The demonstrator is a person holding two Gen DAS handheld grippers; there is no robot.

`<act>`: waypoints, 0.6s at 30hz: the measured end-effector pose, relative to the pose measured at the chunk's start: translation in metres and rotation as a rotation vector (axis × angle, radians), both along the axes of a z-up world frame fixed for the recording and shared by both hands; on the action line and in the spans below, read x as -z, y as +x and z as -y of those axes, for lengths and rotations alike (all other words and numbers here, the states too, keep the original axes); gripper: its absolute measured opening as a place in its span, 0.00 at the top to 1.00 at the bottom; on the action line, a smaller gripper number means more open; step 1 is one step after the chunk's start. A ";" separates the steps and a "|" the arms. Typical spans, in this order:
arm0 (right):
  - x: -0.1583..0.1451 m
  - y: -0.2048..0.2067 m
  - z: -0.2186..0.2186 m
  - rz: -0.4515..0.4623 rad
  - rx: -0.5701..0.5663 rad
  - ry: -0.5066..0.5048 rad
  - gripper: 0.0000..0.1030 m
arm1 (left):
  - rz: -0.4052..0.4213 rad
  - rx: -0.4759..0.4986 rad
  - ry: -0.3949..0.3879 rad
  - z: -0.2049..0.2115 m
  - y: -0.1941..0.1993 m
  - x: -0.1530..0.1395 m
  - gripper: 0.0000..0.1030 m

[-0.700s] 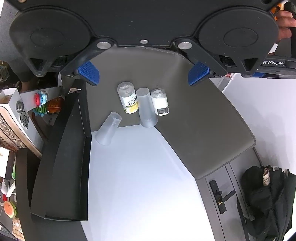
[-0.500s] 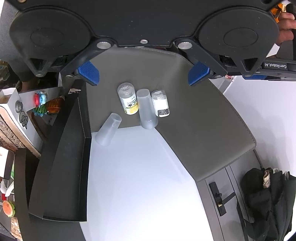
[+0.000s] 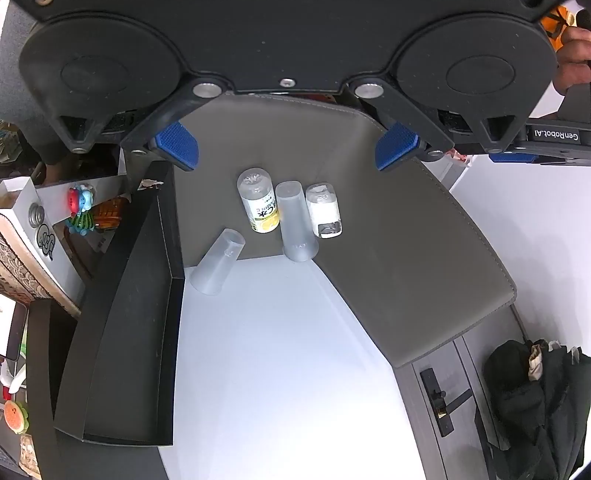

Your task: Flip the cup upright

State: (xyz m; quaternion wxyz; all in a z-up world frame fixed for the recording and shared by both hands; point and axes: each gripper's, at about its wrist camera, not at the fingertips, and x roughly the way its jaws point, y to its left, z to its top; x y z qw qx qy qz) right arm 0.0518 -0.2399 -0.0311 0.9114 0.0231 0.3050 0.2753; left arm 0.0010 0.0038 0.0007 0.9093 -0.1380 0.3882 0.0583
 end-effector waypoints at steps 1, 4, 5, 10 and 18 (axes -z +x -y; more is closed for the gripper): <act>0.000 0.000 -0.001 -0.001 0.001 -0.001 0.00 | 0.000 0.001 0.000 0.000 0.000 0.000 0.14; -0.001 -0.001 0.000 0.000 0.000 0.000 0.00 | -0.002 0.005 0.001 0.000 0.001 0.001 0.14; -0.001 -0.001 0.000 0.001 -0.001 0.001 0.00 | -0.003 0.005 0.001 -0.001 0.001 0.001 0.14; 0.001 -0.001 0.001 -0.003 0.000 -0.001 0.00 | -0.006 0.001 -0.001 -0.002 0.002 0.001 0.14; 0.001 0.000 -0.001 -0.008 0.000 -0.004 0.00 | -0.004 0.004 0.003 -0.001 0.002 0.002 0.14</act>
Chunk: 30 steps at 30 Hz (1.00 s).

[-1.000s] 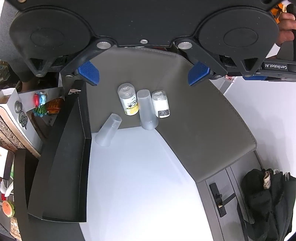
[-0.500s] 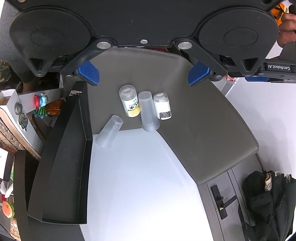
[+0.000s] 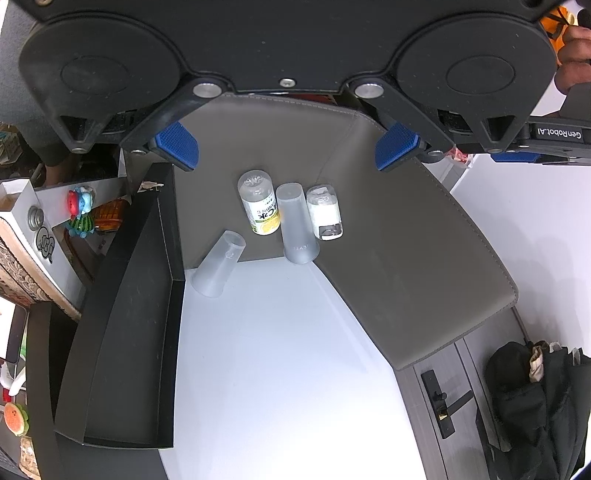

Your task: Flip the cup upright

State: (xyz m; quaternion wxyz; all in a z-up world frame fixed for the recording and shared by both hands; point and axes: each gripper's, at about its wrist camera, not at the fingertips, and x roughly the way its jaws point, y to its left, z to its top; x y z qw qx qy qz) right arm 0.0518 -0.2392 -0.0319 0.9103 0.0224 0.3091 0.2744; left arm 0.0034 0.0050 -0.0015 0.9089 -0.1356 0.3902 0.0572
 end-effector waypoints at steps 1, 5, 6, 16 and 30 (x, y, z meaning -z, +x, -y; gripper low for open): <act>0.000 0.000 -0.001 0.000 0.000 -0.001 0.00 | 0.001 0.001 0.002 0.001 -0.001 0.000 0.14; 0.000 0.000 0.000 0.000 0.004 0.000 0.00 | -0.001 0.002 0.004 0.001 0.000 0.000 0.14; 0.001 0.000 0.000 0.001 0.003 0.001 0.00 | -0.001 0.002 0.004 0.000 0.000 0.000 0.14; 0.002 0.001 -0.003 -0.004 0.002 -0.006 0.00 | -0.006 0.001 0.000 -0.001 -0.002 0.001 0.14; 0.003 0.001 -0.005 -0.009 0.006 -0.009 0.00 | -0.006 -0.004 -0.002 -0.003 -0.002 0.003 0.14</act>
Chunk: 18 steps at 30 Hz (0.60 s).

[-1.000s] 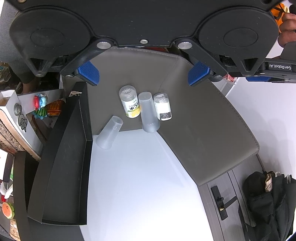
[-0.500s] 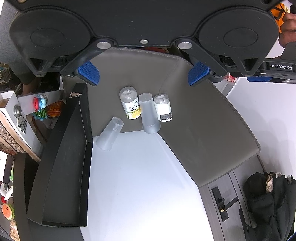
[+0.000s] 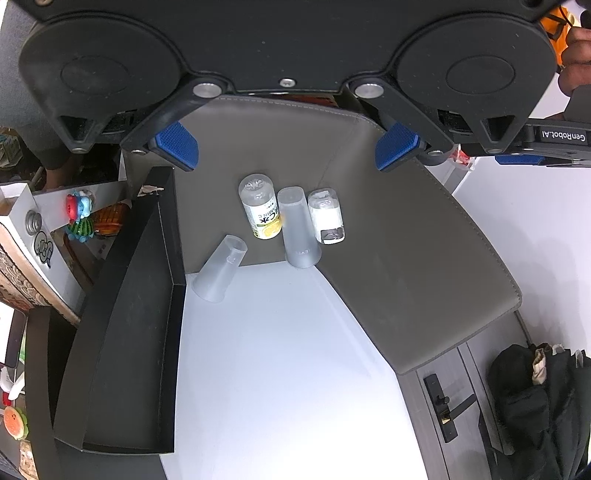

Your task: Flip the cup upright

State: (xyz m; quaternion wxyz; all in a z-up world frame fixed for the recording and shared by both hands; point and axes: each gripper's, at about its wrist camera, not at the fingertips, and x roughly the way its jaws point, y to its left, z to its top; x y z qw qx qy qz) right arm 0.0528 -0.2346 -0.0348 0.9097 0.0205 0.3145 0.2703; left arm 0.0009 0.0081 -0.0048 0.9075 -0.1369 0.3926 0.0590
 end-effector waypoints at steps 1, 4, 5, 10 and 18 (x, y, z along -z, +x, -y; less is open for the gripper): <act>0.000 0.000 0.000 -0.001 0.000 -0.001 0.00 | -0.001 0.001 0.001 0.000 0.001 0.000 0.14; 0.000 0.000 0.000 -0.001 0.002 0.000 0.00 | -0.003 0.004 0.002 0.001 0.001 0.000 0.14; 0.000 -0.001 0.000 0.000 0.002 0.000 0.00 | -0.003 0.005 0.003 0.001 0.001 0.000 0.14; 0.000 0.000 0.000 0.003 -0.001 0.000 0.00 | -0.003 0.002 0.002 0.002 0.001 0.001 0.14; 0.000 -0.001 -0.002 0.004 -0.004 -0.004 0.00 | -0.005 0.002 0.003 0.000 0.002 0.002 0.14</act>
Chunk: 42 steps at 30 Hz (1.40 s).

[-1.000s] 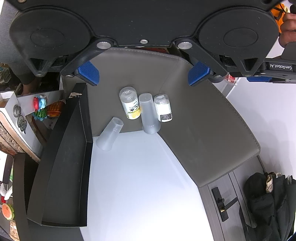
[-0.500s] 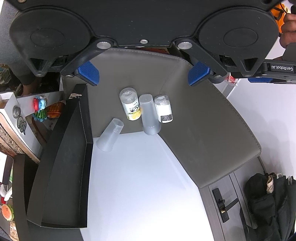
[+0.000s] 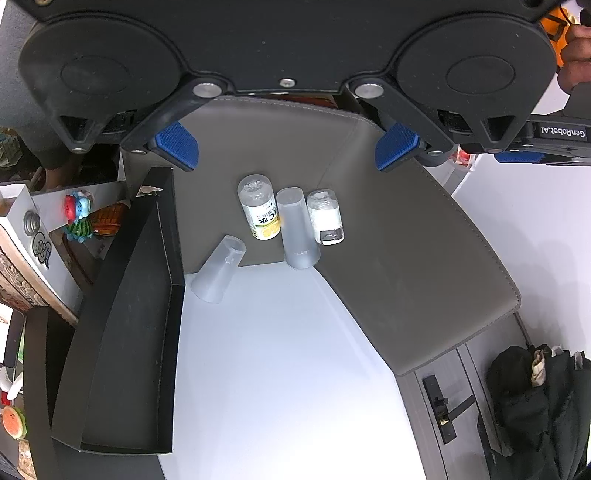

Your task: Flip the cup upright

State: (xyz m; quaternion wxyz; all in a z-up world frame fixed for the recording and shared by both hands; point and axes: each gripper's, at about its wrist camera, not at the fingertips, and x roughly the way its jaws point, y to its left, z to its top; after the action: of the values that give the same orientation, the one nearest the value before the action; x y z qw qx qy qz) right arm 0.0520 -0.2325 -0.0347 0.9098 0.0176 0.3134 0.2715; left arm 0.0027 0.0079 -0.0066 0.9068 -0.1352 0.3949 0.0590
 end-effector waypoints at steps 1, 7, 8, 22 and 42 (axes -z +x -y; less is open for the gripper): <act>0.000 0.000 0.000 0.001 -0.001 -0.003 0.00 | 0.000 0.001 -0.001 0.000 0.000 0.000 0.14; 0.000 0.000 0.000 0.002 -0.001 -0.004 0.00 | -0.002 0.003 -0.001 0.000 0.001 0.001 0.14; 0.000 0.000 0.000 0.002 -0.001 -0.004 0.00 | -0.003 0.004 0.002 0.000 0.001 0.001 0.14; 0.000 -0.002 0.000 0.004 0.004 -0.006 0.00 | 0.005 0.007 0.005 0.001 0.000 0.000 0.14; 0.021 0.029 0.006 -0.042 0.058 0.023 0.00 | -0.090 0.000 -0.008 0.001 0.052 0.029 0.14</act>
State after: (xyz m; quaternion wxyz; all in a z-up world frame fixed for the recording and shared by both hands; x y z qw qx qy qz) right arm 0.0812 -0.2381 -0.0558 0.9101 0.0426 0.3289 0.2482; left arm 0.0549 0.0071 -0.0358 0.8876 -0.1360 0.4355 0.0631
